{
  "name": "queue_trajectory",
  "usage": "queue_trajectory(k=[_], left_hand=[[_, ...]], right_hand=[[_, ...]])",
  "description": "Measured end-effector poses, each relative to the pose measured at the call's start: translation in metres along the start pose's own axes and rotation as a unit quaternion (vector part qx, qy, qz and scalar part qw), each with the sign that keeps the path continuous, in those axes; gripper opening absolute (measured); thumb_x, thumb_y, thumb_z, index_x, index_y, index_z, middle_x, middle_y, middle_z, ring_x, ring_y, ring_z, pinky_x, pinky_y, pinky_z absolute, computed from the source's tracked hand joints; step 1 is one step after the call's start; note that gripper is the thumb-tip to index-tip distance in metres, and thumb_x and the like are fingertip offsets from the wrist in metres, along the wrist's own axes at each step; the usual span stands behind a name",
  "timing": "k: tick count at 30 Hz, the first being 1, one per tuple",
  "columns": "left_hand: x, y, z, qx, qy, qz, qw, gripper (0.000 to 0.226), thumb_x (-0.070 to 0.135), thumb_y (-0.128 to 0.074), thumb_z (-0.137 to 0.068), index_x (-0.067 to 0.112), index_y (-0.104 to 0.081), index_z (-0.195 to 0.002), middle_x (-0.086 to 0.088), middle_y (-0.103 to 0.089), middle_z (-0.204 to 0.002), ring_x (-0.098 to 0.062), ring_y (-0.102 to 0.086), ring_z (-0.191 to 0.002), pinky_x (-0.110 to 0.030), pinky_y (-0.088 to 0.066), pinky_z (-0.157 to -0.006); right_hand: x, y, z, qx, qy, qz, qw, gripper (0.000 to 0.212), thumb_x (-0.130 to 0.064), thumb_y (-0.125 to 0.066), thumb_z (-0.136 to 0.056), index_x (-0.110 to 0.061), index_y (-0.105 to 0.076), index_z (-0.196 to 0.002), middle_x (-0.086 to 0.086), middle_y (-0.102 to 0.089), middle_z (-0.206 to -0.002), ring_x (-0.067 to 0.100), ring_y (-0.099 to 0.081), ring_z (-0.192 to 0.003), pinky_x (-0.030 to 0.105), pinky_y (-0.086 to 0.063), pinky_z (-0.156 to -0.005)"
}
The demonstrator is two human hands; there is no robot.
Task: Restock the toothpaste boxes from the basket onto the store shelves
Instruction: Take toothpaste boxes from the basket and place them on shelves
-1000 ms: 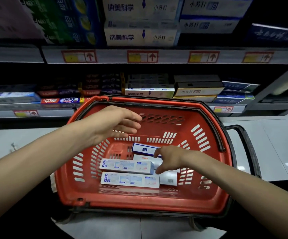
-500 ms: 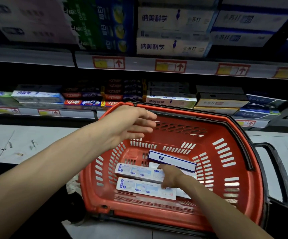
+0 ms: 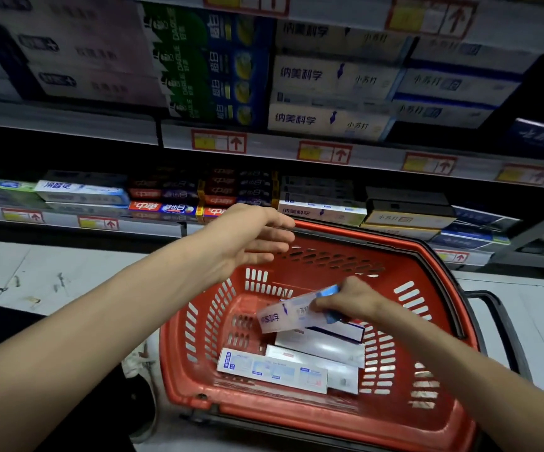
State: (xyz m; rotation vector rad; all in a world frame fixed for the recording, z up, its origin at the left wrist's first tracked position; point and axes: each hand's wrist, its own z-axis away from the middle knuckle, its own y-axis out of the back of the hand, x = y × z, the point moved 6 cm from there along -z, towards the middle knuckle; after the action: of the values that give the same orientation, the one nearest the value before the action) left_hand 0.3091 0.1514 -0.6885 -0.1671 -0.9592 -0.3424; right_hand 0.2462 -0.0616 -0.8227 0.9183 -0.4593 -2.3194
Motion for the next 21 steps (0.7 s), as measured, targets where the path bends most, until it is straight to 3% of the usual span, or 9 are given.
queue_trajectory(k=[5, 10, 14, 17, 21], left_hand=[[0.004, -0.004, -0.002, 0.007, -0.013, -0.014, 1.000, 0.022, 0.022, -0.059, -0.099, 0.017, -0.079, -0.107, -0.003, -0.081, -0.096, -0.021, -0.077, -0.100, -0.033, -0.057, -0.090], [-0.001, -0.007, -0.009, 0.015, -0.004, -0.022, 1.000, 0.022, 0.023, -0.061, -0.099, 0.015, -0.079, -0.108, -0.005, -0.081, -0.098, -0.022, -0.076, -0.099, -0.035, -0.055, -0.090], [-0.014, -0.008, -0.019, 0.024, 0.021, -0.030, 0.999, 0.022, 0.023, -0.060, -0.101, 0.014, -0.079, -0.108, -0.005, -0.081, -0.098, -0.024, -0.076, -0.100, -0.036, -0.055, -0.090], [-0.023, -0.008, -0.025, 0.032, 0.037, -0.046, 0.998, 0.022, 0.022, -0.060, -0.100, 0.013, -0.078, -0.109, -0.007, -0.081, -0.100, -0.024, -0.075, -0.099, -0.035, -0.055, -0.087], [-0.036, -0.011, -0.031, 0.040, 0.056, -0.081, 0.994, 0.020, 0.023, -0.061, -0.100, 0.014, -0.077, -0.109, -0.008, -0.080, -0.103, -0.026, -0.073, -0.102, -0.031, -0.052, -0.076]], right_hand=[[-0.027, 0.065, 0.076, -0.007, 0.036, 0.010, 0.999, 0.032, -0.037, -0.081, -0.086, -0.006, -0.075, -0.092, 0.000, -0.077, -0.075, 0.008, -0.062, -0.059, 0.019, -0.047, -0.054], [-0.039, 0.115, 0.139, 0.027, 0.032, -0.079, 0.996, 0.037, -0.043, -0.073, -0.091, -0.013, -0.070, -0.112, 0.010, -0.081, -0.089, 0.028, -0.079, -0.080, 0.038, -0.063, -0.079], [-0.021, 0.119, 0.150, 0.140, 0.028, -0.118, 0.983, 0.045, -0.056, -0.070, -0.088, -0.013, -0.077, -0.102, 0.010, -0.080, -0.080, 0.029, -0.079, -0.075, 0.051, -0.062, -0.088], [-0.016, 0.116, 0.149, 0.193, 0.029, -0.081, 0.978, 0.052, -0.060, -0.072, -0.085, -0.008, -0.076, -0.092, 0.004, -0.077, -0.068, 0.023, -0.077, -0.063, 0.047, -0.064, -0.078], [-0.016, 0.118, 0.150, 0.155, 0.063, -0.170, 0.971, 0.049, -0.057, -0.071, -0.088, -0.010, -0.076, -0.097, 0.010, -0.078, -0.073, 0.027, -0.078, -0.066, 0.046, -0.065, -0.080]])
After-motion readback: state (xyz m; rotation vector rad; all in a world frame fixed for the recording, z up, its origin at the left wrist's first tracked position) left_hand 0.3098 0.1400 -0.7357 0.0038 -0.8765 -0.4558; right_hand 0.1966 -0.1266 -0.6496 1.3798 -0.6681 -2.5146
